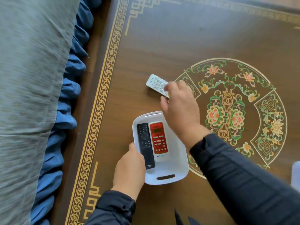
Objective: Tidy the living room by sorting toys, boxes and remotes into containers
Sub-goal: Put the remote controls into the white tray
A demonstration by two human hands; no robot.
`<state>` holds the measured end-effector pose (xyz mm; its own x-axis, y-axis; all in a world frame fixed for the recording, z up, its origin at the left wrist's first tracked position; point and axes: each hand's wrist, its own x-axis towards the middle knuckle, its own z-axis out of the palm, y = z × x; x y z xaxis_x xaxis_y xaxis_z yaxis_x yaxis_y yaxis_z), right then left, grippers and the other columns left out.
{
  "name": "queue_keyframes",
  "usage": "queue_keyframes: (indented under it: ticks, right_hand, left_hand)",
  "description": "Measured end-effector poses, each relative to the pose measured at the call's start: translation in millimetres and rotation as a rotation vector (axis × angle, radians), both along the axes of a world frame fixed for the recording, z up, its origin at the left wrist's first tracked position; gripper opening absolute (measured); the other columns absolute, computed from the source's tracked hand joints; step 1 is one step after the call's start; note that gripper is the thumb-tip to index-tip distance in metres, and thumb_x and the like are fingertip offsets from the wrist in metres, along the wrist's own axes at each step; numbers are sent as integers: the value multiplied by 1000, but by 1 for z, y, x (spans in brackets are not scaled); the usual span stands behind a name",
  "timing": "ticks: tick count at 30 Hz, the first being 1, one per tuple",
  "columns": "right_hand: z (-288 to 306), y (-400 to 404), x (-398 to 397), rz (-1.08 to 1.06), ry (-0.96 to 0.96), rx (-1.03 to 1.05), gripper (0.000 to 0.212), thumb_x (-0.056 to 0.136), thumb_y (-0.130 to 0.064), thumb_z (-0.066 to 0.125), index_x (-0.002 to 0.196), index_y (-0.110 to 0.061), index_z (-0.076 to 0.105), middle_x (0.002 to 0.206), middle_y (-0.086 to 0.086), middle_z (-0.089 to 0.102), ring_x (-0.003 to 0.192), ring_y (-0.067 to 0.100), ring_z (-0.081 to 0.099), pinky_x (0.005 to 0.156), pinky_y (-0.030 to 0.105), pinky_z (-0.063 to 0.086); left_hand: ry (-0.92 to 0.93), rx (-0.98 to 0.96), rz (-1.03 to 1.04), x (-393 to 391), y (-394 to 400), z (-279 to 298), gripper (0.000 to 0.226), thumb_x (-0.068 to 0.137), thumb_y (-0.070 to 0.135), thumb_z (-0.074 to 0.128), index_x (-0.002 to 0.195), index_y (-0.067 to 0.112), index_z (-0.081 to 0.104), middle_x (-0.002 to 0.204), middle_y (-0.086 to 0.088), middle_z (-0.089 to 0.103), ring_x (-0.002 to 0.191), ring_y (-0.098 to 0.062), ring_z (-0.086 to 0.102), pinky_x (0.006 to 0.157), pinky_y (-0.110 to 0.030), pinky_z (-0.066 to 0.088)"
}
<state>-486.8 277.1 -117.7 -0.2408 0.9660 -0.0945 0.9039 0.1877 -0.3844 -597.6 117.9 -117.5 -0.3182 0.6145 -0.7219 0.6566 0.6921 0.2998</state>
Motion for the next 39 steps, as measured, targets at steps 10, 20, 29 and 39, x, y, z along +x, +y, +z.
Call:
queue_keyframes:
  ticks: [10,20,29,39]
  right_hand:
    - [-57,54,-32,150,-311,-137,61,89,-17,65,142,-6,35,133,11,45,118,30,43,84,39,48]
    - [-11,39,-35,213,-354,49,46,79,-1,60,122,-16,51,117,5,55,109,33,45,74,40,30]
    - [30,-89,30,803,-63,323,39,99,-3,30,108,-18,65,110,1,65,80,26,55,67,41,45]
    - [-14,-122,73,1058,-286,-36,23,92,-11,42,110,-15,55,112,8,58,98,28,50,77,41,49]
  left_hand:
    - [40,-16,-86,1,-3,-9,28,102,29,53,125,25,37,95,12,58,70,-5,57,50,-9,40]
    - [44,4,-101,-4,-2,-13,20,104,22,44,124,22,39,87,10,58,66,-6,55,48,-13,37]
    - [30,47,-213,-11,-8,-12,9,101,18,42,110,21,42,88,4,61,67,-18,48,61,-27,40]
    - [16,19,-170,-9,-28,-9,13,107,26,37,119,26,44,91,5,63,75,-12,61,66,-29,55]
